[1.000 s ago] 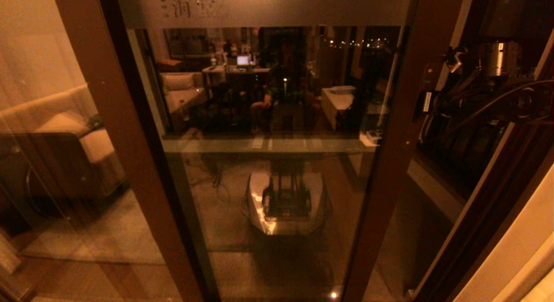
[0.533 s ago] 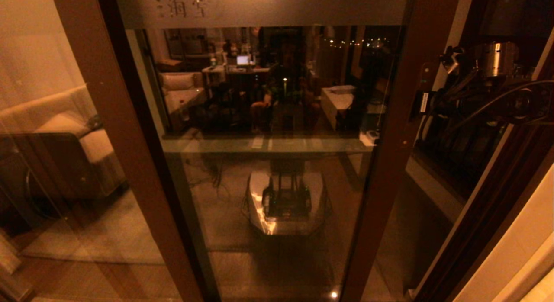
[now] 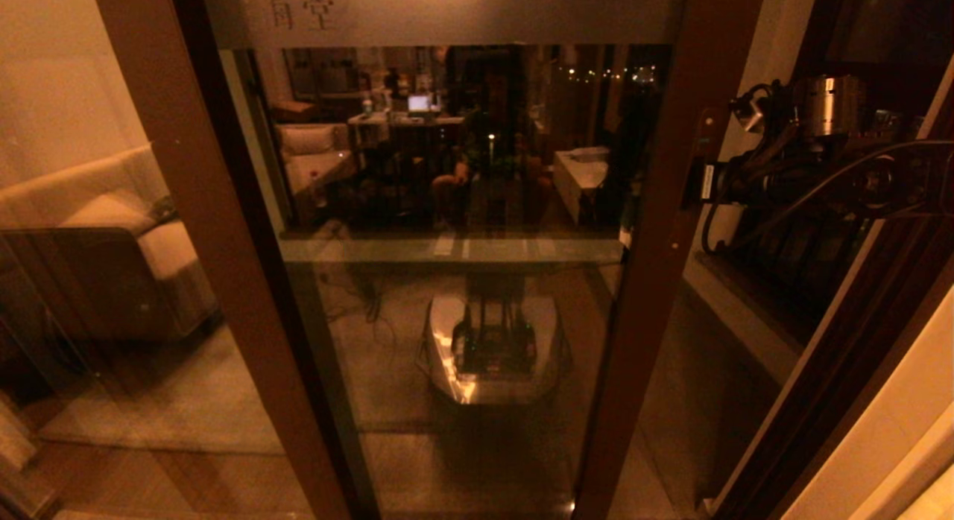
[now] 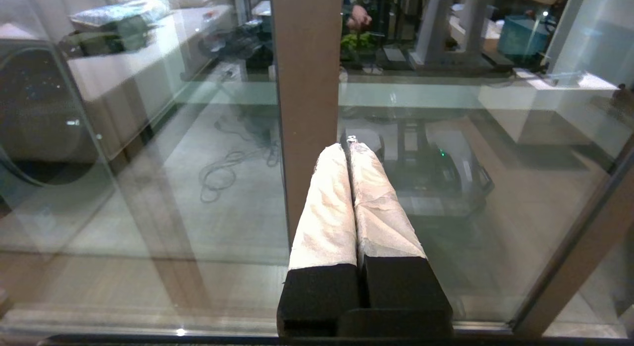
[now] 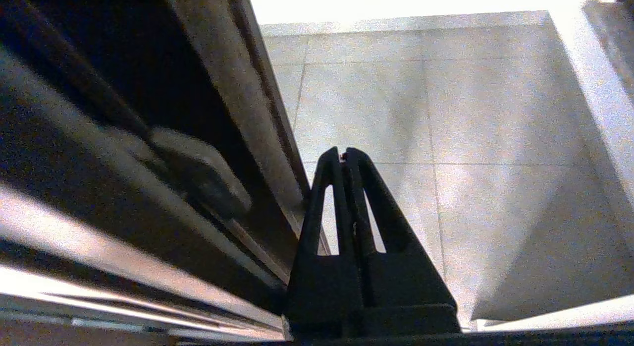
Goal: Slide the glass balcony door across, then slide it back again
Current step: Open the slid door
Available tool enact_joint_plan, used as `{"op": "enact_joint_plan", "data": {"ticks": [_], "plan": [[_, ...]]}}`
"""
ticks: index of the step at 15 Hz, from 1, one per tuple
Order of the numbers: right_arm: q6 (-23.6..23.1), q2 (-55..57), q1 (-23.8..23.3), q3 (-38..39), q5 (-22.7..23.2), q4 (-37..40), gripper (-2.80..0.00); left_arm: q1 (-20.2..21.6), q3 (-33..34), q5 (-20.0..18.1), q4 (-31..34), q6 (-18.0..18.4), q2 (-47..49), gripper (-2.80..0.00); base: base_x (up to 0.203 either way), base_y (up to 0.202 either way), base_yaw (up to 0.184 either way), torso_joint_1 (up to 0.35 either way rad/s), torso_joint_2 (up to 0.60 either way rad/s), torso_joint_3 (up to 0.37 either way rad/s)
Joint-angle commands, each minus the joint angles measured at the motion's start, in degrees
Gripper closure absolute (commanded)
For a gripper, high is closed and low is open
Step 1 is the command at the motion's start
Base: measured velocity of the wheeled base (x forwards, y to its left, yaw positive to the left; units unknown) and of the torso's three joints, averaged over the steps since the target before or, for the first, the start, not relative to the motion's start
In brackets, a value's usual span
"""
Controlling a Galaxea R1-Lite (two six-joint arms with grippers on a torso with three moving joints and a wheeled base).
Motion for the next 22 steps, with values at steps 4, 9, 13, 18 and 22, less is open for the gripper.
{"op": "enact_joint_plan", "data": {"ticks": [4, 9, 13, 18, 22], "plan": [[1.6, 0.3, 1.5, 0.0, -0.3, -2.4, 0.00, 0.1, 1.9, 0.0, -0.1, 0.0, 0.1, 0.00, 0.000, 0.000, 0.000, 0.000, 0.00, 0.000], [2.4, 0.3, 3.5, -0.1, -2.7, -4.1, 0.00, 0.1, 1.9, 0.0, -0.1, 0.0, 0.1, 0.00, 0.000, 0.000, 0.000, 0.000, 0.00, 0.000], [2.2, 0.1, 5.8, -0.1, -4.0, -4.1, 0.00, 0.1, 1.9, 0.0, -0.1, 0.0, 0.1, 0.00, 0.000, 0.000, 0.000, 0.000, 0.00, 0.000], [1.2, 0.1, 7.3, -0.7, -4.9, -4.1, 0.00, 0.1, 1.9, 0.0, -0.1, 0.0, 0.1, 0.00, 0.000, 0.000, 0.000, 0.000, 0.00, 0.000], [1.1, 0.0, 9.2, -0.8, -5.0, -4.1, 0.00, 0.1, 1.9, 0.0, -0.1, 0.0, 0.1, 0.00, 0.000, 0.000, 0.000, 0.000, 0.00, 0.000]]}}
